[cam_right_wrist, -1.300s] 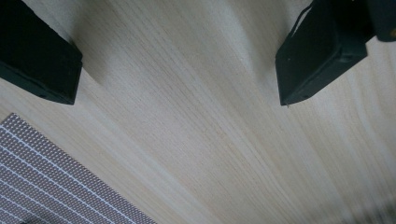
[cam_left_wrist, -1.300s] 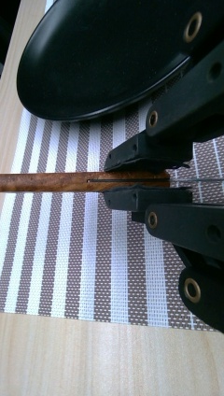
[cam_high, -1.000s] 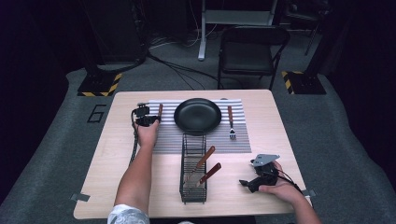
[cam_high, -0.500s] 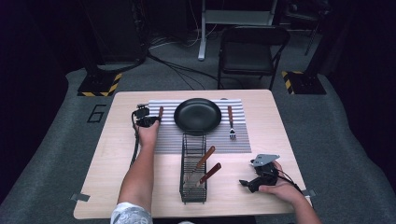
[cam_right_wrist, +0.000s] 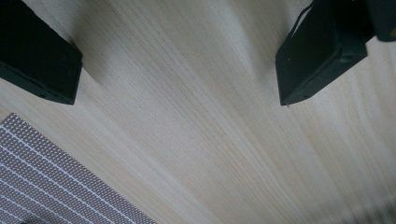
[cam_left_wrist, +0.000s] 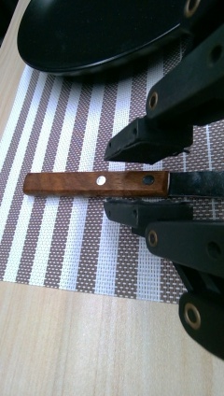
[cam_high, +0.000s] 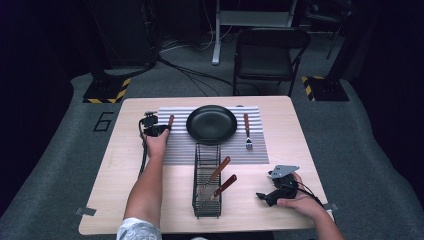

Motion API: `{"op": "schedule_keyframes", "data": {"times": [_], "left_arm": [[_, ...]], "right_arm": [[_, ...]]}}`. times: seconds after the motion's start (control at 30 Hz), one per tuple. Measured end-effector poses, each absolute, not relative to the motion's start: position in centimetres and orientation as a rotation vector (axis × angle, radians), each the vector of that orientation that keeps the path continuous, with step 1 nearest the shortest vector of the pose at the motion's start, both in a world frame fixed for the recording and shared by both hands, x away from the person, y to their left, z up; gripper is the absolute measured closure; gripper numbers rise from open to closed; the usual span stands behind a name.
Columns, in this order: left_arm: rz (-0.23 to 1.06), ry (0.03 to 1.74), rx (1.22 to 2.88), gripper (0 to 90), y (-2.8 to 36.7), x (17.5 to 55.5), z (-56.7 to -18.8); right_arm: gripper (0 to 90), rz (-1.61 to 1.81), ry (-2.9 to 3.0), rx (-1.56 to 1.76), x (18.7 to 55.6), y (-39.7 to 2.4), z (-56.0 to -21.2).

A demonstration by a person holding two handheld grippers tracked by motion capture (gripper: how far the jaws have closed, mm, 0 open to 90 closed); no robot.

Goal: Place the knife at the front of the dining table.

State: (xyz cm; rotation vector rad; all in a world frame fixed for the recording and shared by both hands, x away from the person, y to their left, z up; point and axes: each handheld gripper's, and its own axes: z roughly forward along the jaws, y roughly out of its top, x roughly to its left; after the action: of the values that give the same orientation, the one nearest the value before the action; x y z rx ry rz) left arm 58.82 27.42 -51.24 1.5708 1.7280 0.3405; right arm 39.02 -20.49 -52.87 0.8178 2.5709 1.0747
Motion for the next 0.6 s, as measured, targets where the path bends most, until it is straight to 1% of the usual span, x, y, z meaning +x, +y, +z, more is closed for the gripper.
{"op": "schedule_keyframes", "data": {"times": [0.13, 0.17, 0.47, 0.6], "left_arm": [[0.352, 1.722, 1.563, 67.0, 27.6, 58.7, -50.8], [0.358, 1.716, 1.582, 66.4, 27.7, 58.6, -50.6], [0.399, 1.682, 1.606, 59.7, 28.1, 57.6, -48.6], [0.389, 1.664, 1.615, 58.3, 28.2, 56.9, -47.8]], "right_arm": [[0.0, 1.075, 2.571, 0.817, 39.0, -20.5, -52.9], [0.0, 1.075, 2.571, 0.817, 39.0, -20.5, -52.9], [0.0, 1.074, 2.571, 0.82, 39.0, -20.5, -52.9], [0.0, 1.073, 2.571, 0.819, 39.0, -20.5, -52.9]]}}
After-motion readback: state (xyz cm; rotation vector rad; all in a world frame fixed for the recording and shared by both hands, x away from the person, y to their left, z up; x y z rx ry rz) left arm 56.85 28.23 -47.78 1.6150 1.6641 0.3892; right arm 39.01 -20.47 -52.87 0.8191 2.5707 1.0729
